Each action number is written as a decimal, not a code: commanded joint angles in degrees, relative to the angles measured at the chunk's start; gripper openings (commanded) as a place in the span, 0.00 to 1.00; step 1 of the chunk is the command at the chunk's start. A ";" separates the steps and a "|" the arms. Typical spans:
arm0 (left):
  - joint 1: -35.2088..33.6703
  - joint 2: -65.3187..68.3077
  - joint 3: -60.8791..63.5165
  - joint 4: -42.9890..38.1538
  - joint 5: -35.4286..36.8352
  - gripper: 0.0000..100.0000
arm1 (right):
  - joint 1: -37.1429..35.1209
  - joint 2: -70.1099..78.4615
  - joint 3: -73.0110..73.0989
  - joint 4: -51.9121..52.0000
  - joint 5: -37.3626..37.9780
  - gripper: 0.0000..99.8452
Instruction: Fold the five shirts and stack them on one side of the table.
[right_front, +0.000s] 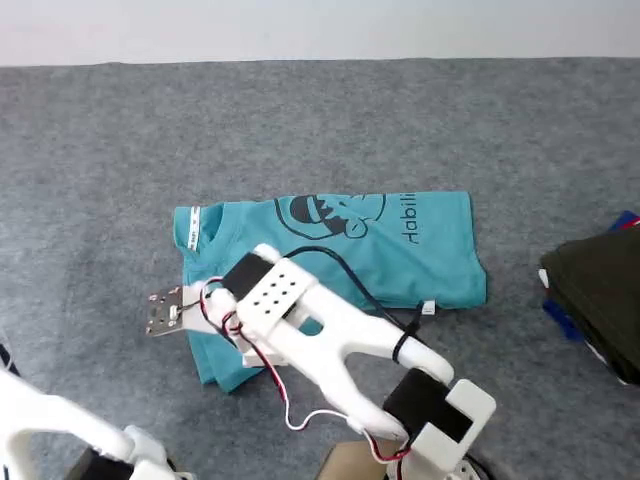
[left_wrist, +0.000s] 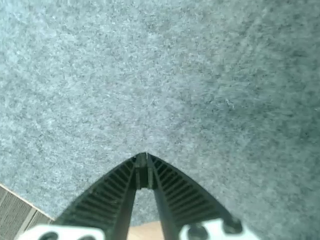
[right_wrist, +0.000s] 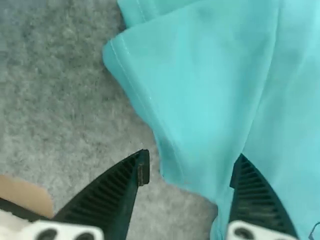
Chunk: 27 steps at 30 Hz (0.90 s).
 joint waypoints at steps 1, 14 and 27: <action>-0.09 -2.11 -0.31 -0.79 -0.53 0.01 | -1.01 0.66 -0.53 -1.89 0.62 0.28; -0.35 -2.11 -0.31 -0.62 -0.62 0.01 | -5.23 14.46 -9.14 -2.77 3.60 0.28; -0.44 -2.20 -0.31 -0.79 -0.62 0.01 | -3.82 25.63 -20.84 2.68 6.77 0.24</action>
